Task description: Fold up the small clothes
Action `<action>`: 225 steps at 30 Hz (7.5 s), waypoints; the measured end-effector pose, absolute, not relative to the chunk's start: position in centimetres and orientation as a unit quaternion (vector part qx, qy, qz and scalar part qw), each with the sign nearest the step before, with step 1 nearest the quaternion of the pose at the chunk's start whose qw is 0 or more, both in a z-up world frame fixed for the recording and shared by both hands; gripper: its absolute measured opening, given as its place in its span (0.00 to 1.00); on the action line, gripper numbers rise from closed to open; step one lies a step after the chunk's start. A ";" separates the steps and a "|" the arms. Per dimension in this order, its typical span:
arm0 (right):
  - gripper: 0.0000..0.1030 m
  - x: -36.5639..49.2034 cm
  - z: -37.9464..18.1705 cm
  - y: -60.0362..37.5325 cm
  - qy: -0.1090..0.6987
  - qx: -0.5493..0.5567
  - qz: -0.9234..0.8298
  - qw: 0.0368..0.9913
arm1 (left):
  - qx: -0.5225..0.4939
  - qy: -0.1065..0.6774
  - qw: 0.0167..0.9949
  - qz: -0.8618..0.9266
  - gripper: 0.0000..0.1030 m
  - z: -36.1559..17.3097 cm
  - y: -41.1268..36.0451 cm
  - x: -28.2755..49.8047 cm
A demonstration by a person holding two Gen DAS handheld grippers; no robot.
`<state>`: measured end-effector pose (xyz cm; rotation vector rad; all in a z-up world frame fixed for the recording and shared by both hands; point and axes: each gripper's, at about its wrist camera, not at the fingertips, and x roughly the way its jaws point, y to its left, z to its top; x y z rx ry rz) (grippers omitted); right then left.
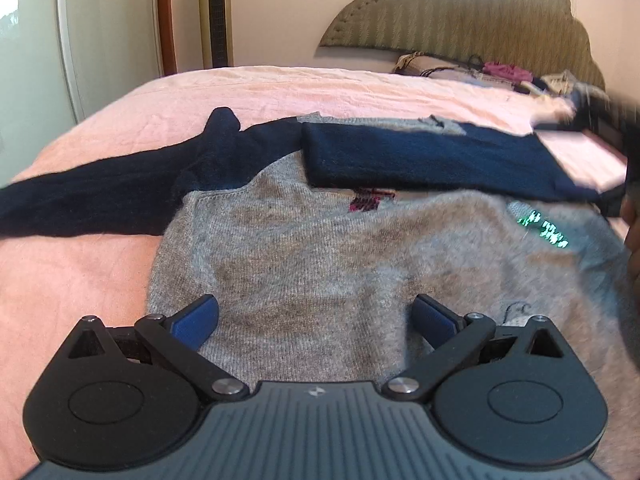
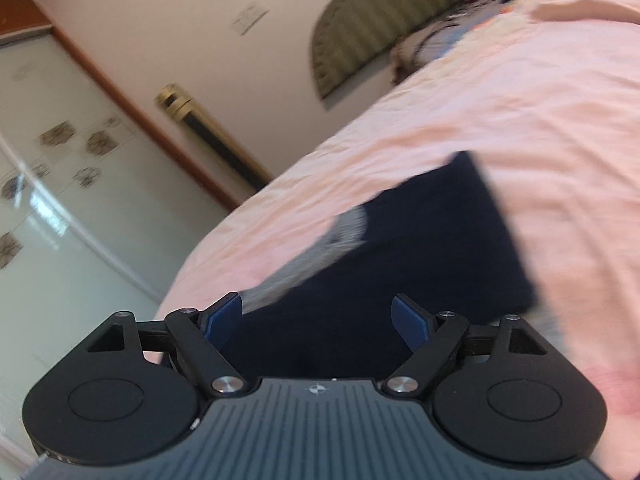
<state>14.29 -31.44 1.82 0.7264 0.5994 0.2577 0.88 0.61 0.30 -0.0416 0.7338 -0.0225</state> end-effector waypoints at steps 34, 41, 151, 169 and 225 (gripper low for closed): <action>0.85 14.0 -1.6 -34.2 0.236 0.393 0.165 0.873 | -0.093 0.375 0.922 0.006 0.11 2.6 3.4 13.1; 0.95 14.9 3.3 -32.9 0.235 0.355 0.159 0.891 | -0.081 0.284 0.955 -0.026 0.61 6.0 2.3 11.4; 1.00 20.5 0.1 -24.3 0.317 0.120 0.258 0.905 | -0.334 0.152 0.919 0.148 0.07 5.6 20.7 7.9; 1.00 21.7 -0.8 -27.6 0.311 0.246 0.285 0.872 | -0.066 0.285 0.939 -0.179 0.75 3.1 -1.0 5.8; 0.12 22.7 8.5 -28.1 0.399 0.185 0.276 0.855 | -0.173 0.242 0.933 -0.201 0.82 0.8 6.1 3.4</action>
